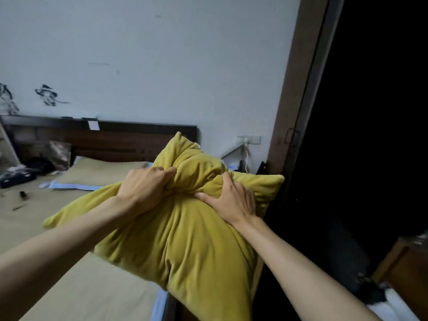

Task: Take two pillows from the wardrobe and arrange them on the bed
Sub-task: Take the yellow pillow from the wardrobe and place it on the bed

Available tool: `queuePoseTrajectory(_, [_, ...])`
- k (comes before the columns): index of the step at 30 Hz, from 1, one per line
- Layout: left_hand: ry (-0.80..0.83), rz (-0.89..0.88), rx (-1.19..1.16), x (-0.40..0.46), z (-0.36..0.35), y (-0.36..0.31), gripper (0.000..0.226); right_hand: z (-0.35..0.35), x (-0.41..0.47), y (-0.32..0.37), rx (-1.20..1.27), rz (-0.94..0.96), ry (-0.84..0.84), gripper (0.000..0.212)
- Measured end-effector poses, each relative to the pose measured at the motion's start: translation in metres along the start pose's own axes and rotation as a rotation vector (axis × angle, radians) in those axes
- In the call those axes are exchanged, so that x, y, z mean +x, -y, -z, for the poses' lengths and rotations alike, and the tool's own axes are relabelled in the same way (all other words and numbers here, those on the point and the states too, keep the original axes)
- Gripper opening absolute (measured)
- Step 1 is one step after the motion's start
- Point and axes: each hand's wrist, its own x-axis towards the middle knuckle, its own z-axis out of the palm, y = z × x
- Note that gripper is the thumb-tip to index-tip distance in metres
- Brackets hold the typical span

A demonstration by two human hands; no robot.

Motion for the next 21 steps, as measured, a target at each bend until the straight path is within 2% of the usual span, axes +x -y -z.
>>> queuePoseTrajectory(4, [0.007,0.079,-0.004,-0.006,-0.015,0.055,0.055,-0.040,0.045,0.042,0.006,0.110,0.000,0.086])
queuePoseTrajectory(9, [0.060,0.248,0.019,-0.016,-0.038,0.126,0.051,-0.098,0.100,0.098,0.037,0.271,0.037,0.086])
queuePoseTrajectory(13, [0.090,0.370,0.092,-0.019,-0.067,0.175,0.057,-0.150,0.144,0.135,0.078,0.390,0.069,0.090])
queuePoseTrajectory(17, [0.135,0.495,0.155,-0.011,-0.110,0.217,0.057,-0.215,0.193,0.158,0.148,0.488,0.111,0.100])
queuePoseTrajectory(21, [0.184,0.604,0.157,0.021,-0.165,0.252,0.054,-0.290,0.254,0.164,0.216,0.567,0.153,0.100])
